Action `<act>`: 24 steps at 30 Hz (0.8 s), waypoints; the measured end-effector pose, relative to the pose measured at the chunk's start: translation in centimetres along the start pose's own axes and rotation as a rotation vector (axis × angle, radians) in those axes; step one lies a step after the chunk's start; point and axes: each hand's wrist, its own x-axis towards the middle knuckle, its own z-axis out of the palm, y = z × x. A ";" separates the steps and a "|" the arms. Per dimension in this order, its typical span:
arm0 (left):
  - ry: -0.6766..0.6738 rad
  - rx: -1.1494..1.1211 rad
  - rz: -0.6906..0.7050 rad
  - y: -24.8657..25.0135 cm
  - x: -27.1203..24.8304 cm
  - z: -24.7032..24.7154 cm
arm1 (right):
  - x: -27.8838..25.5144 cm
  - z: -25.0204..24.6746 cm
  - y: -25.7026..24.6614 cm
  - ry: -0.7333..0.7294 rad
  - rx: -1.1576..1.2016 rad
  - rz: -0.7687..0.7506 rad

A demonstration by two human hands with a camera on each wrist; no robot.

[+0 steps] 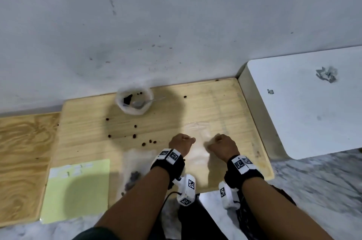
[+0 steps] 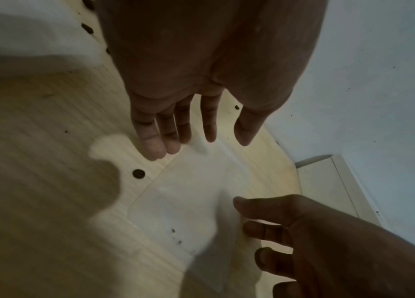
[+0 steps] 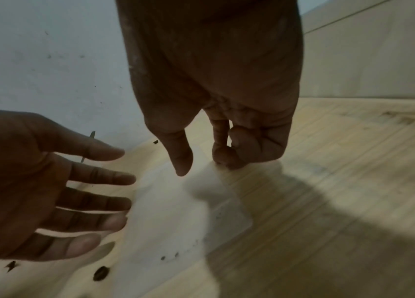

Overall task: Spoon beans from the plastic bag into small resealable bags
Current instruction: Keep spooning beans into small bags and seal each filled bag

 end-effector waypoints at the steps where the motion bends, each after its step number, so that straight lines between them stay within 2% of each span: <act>1: 0.012 -0.022 -0.026 0.2 0.2 0.2 | 0.1 0.1 0.0 -0.001 0.017 -0.006; 8: 0.034 -0.180 -0.131 0.4 1.6 0.5 | 1.4 1.0 0.2 -0.011 0.230 0.051; 11: 0.066 -0.162 -0.093 0.2 1.9 0.7 | 1.7 1.3 0.7 0.012 0.292 0.069; 16: 0.103 -0.133 0.123 1.3 0.7 0.0 | 1.4 0.4 -0.1 0.007 0.491 -0.021; 20: 0.064 -0.025 0.301 3.6 -1.1 -3.4 | 1.0 -2.8 -3.8 0.144 0.463 -0.231; 22: 0.019 0.094 0.392 4.8 -2.2 -5.8 | 0.7 -4.3 -6.4 0.096 0.383 -0.353; 24: -0.008 0.194 0.458 5.8 -3.2 -8.4 | 0.4 -5.4 -9.2 -0.039 0.304 -0.381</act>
